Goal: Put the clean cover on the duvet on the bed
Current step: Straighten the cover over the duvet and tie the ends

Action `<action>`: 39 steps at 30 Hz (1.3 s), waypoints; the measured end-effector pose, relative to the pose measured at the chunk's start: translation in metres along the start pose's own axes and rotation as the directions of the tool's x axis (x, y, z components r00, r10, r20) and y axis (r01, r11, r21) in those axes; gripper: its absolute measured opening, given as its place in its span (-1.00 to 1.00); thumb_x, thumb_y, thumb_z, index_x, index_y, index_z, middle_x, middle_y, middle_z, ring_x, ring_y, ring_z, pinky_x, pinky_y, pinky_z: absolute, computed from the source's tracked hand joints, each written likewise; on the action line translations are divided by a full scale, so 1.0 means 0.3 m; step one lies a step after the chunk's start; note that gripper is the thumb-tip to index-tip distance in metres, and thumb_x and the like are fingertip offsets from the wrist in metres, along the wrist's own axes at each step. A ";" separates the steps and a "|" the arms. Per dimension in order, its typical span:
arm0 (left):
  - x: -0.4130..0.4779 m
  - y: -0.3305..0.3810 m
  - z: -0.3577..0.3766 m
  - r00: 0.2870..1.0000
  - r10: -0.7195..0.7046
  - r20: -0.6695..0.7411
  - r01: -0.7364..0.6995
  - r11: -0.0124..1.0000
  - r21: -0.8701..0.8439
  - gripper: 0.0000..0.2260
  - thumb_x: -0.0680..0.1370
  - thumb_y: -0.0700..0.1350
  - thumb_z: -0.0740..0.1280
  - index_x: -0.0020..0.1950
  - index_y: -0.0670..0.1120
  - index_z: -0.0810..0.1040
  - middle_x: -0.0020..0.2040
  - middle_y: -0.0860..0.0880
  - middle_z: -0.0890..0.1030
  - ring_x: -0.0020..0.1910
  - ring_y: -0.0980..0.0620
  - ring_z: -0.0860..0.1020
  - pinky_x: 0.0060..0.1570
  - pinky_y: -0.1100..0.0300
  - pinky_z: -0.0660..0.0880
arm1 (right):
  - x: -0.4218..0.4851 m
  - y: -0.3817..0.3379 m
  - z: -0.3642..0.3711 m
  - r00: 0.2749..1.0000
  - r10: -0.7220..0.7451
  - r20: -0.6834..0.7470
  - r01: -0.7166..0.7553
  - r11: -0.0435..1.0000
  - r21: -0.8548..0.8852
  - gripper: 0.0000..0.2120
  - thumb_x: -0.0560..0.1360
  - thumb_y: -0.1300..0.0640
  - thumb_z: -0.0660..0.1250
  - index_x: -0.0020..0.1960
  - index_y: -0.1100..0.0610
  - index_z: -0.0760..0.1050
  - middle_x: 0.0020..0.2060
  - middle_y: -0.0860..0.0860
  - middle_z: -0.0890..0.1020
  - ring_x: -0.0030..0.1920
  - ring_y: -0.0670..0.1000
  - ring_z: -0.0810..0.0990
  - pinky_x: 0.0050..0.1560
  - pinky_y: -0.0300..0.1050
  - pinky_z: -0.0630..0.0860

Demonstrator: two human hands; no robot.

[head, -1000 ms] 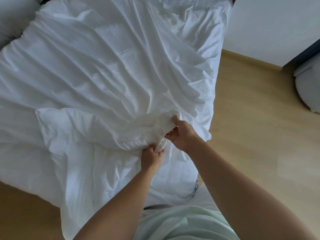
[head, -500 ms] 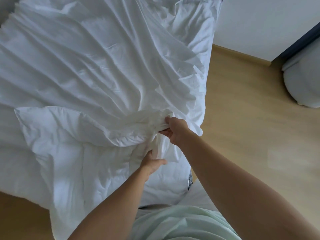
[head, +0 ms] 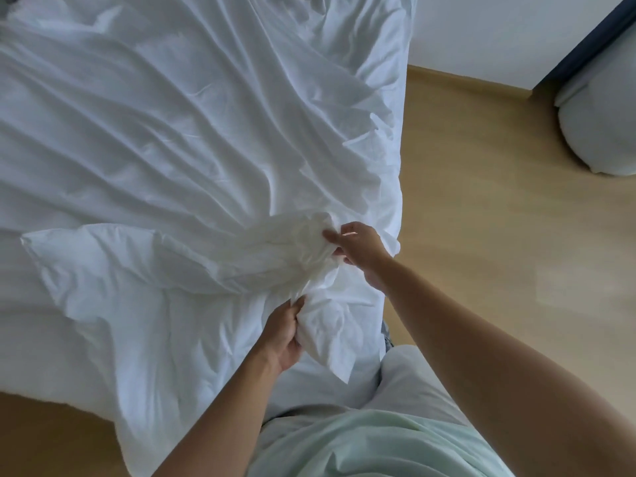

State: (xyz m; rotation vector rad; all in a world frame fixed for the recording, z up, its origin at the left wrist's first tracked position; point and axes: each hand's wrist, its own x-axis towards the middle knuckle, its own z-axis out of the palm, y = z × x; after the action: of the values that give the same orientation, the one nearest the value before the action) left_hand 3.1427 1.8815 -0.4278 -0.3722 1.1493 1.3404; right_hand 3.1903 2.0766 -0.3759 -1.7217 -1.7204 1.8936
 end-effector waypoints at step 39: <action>0.045 0.299 0.184 0.953 0.262 -0.153 -0.207 0.930 0.305 -0.74 0.60 -0.26 0.18 0.14 -0.25 0.63 0.08 -0.25 0.67 0.04 -0.25 0.66 0.12 -0.14 0.59 | -0.109 0.254 -0.028 0.947 -0.140 0.290 0.257 0.871 -0.419 -0.61 0.37 0.06 0.60 0.11 0.07 0.52 -0.11 -0.04 0.64 -0.17 -0.06 0.62 -0.15 -0.09 0.65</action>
State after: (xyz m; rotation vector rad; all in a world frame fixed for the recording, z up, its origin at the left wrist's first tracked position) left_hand 3.0848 1.9565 -0.3797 -0.1561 1.5685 1.3393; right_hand 3.2532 2.0318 -0.4070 -1.3753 -2.4958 1.7793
